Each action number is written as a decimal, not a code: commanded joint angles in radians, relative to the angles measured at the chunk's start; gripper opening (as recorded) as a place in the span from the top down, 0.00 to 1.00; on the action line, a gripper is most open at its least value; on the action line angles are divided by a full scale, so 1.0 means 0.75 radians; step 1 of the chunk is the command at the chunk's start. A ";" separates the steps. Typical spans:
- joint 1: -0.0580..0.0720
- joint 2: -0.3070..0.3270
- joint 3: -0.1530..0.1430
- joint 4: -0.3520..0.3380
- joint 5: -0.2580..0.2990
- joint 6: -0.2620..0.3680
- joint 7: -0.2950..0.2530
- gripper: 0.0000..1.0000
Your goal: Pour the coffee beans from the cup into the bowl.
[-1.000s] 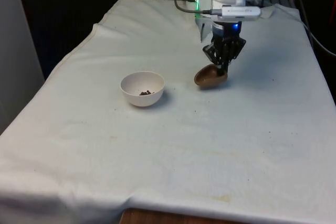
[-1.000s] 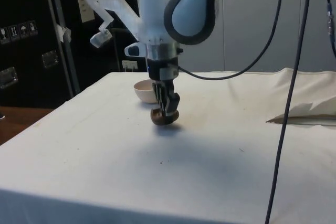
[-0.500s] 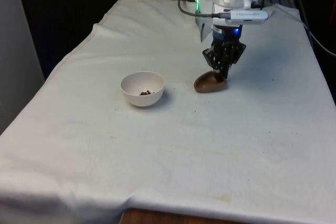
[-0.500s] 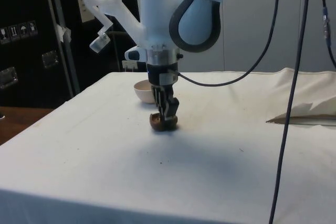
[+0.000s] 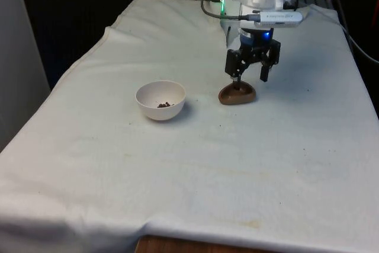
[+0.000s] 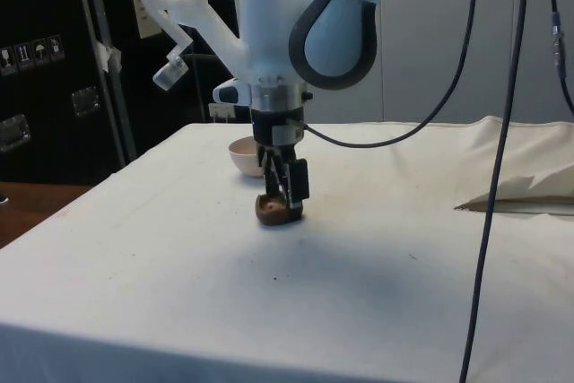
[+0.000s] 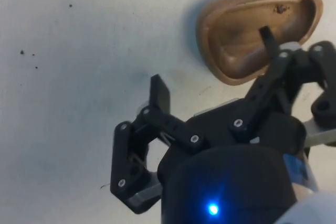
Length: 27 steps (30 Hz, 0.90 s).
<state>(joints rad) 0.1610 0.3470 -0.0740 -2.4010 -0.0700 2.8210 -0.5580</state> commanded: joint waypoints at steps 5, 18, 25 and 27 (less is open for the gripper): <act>0.001 -0.045 -0.003 0.003 -0.003 -0.043 0.004 0.00; -0.020 -0.131 0.000 0.044 0.000 -0.139 -0.001 0.00; -0.036 -0.179 0.000 0.069 0.000 -0.199 -0.007 0.00; -0.040 -0.196 0.000 0.073 0.000 -0.217 -0.008 0.00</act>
<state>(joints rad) 0.1320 0.2100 -0.0730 -2.3480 -0.0700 2.6710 -0.5620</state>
